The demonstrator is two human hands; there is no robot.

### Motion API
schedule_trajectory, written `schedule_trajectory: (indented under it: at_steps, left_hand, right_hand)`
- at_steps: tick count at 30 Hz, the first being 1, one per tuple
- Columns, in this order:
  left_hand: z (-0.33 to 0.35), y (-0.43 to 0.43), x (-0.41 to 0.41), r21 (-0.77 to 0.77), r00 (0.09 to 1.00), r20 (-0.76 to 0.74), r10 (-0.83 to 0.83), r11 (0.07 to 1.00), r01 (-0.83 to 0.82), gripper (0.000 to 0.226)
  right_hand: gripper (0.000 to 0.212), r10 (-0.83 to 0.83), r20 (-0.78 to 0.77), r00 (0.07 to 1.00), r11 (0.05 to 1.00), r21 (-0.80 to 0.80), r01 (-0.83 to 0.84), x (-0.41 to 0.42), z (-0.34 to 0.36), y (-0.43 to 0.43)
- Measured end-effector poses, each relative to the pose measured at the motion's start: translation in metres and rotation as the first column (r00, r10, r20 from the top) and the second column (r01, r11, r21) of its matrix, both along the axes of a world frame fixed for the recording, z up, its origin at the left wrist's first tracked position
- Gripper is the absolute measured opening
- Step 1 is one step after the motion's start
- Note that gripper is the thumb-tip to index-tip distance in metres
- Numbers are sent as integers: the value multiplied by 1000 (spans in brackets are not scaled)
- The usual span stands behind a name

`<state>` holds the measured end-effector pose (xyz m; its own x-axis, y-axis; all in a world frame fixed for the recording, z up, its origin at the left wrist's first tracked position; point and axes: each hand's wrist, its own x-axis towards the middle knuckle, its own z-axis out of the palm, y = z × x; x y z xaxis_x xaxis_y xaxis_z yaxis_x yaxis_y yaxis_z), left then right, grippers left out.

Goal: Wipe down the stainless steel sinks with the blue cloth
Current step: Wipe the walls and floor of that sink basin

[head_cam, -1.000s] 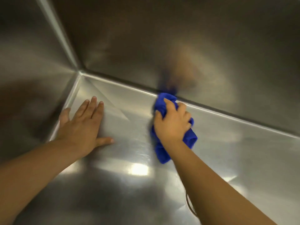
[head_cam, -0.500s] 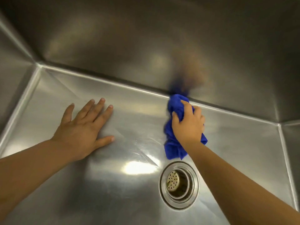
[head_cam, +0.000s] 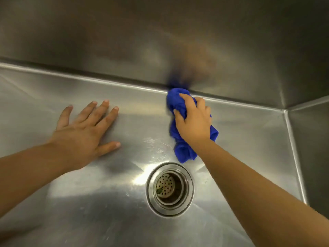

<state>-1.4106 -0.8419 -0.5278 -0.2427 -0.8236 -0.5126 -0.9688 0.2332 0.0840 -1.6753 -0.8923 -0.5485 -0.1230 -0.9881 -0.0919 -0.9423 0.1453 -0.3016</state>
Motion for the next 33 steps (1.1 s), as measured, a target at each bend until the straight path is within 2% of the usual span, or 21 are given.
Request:
schedule_trajectory:
  at_steps: [3, 5, 7, 10, 13, 15, 16, 18, 21, 23, 25, 27, 30, 32, 33]
  left_hand:
    - [0, -4, -12, -30, 1000, -15, -21, 999, 21, 86]
    - [0, -6, -20, -43, 999, -30, -30, 999, 28, 85]
    - [-1, -7, -31, -56, 998, -56, -44, 998, 40, 86]
    - [-5, -5, -48, -53, 994, -83, -69, 996, 65, 91]
    - [-8, -5, -62, -55, 993, -81, -81, 996, 77, 96]
    - [-6, -7, -67, -67, 990, -88, -112, 992, 106, 95]
    - [-4, -9, -71, -74, 987, -93, -131, 989, 124, 95]
    - [-1, -15, -80, -74, 985, -75, -158, 986, 153, 95]
    - [3, -22, -99, -69, 984, -66, -163, 985, 159, 96]
    - [3, -21, -114, -59, 982, -76, -174, 984, 170, 95]
    - [1, -16, -132, -34, 976, -78, -203, 979, 201, 93]
    - [-2, -9, -149, -30, 970, -110, -217, 976, 215, 90]
    - [-7, -9, -169, -66, 961, -157, -229, 973, 221, 90]
    - [-10, -10, -179, -84, 958, -151, -244, 969, 234, 92]
    - [-12, -11, -183, -85, 958, -139, -251, 967, 241, 92]
  right_hand:
    - [49, -257, -3, 966, 966, 41, 257, -35, 3, 3]
    - [48, -335, -29, 942, 939, 73, 336, -27, 5, 1]
    - [46, -254, -40, 966, 963, 78, 256, -6, 6, 4]
    - [48, 4, -61, 998, 1000, 29, -3, 15, 1, 14]
    - [49, 142, -9, 990, 990, -2, -142, -5, 1, 10]
    - [50, 177, -3, 984, 984, -12, -177, -31, 1, 6]
    - [51, 135, -6, 991, 991, -11, -135, -49, -1, 6]
    - [51, -51, -6, 999, 999, -3, 51, -88, -2, 7]
    - [49, -351, -5, 936, 935, 44, 351, -127, 1, 8]
    - [48, -393, -44, 919, 915, 80, 395, -123, 4, 7]
    - [51, -295, -56, 954, 952, 70, 299, -105, 4, 14]
    - [52, -60, -53, 997, 998, 26, 62, -89, 1, 29]
    - [53, 199, -10, 980, 980, -8, -199, -108, 2, 26]
    - [58, 172, -14, 985, 985, -12, -172, -138, -2, 13]
    - [61, 62, 6, 998, 998, -18, -62, -156, -3, 4]
